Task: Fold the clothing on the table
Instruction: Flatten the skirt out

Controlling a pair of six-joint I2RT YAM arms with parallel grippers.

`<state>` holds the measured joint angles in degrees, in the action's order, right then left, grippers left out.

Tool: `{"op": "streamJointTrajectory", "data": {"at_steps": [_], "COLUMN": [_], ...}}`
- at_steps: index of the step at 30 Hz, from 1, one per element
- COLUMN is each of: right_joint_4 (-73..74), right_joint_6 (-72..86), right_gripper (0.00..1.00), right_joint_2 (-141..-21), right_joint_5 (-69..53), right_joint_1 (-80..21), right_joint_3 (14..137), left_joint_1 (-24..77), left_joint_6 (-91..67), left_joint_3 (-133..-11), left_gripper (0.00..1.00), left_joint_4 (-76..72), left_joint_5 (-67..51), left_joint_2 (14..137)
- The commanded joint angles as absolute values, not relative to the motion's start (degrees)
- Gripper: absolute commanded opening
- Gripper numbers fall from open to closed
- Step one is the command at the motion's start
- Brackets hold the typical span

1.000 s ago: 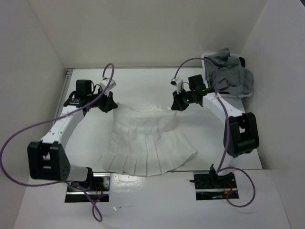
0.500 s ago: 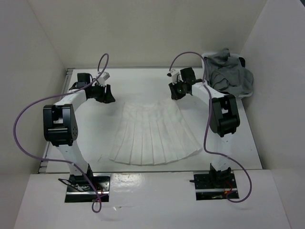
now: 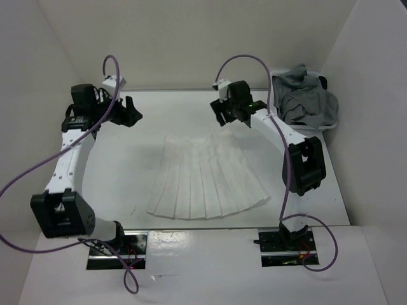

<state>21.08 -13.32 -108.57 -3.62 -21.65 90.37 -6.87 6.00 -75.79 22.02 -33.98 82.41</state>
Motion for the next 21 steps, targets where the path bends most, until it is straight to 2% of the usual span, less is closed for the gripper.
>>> {"op": "streamJointTrajectory", "data": {"at_steps": [1,10,14,21], "right_joint_4": [24.26,24.96,24.96,26.71], "right_joint_6": [-14.06,-15.38,-15.91,-14.85], "right_gripper": [0.71,0.71,0.68,0.67], "right_joint_2": [-107.3,-116.97,-120.14,-122.7], "right_joint_5": [-6.06,-7.82,-7.21,-7.73], "right_joint_1": [-29.17,-30.94,-30.94,-30.94], "right_joint_3": [92.63,99.13,100.81,101.34], "left_joint_1": [-7.55,-9.4,-9.4,-9.4], "left_joint_6": [3.34,2.37,3.43,3.96], "left_joint_3": [-78.66,-72.87,-68.21,-65.92], "left_gripper": [0.81,0.81,0.81,0.81], "left_joint_4": [27.59,32.87,27.88,27.16], "left_joint_5": [-29.27,-31.55,-32.08,-30.94], "left_joint_2": [75.77,71.37,66.72,67.85]}}
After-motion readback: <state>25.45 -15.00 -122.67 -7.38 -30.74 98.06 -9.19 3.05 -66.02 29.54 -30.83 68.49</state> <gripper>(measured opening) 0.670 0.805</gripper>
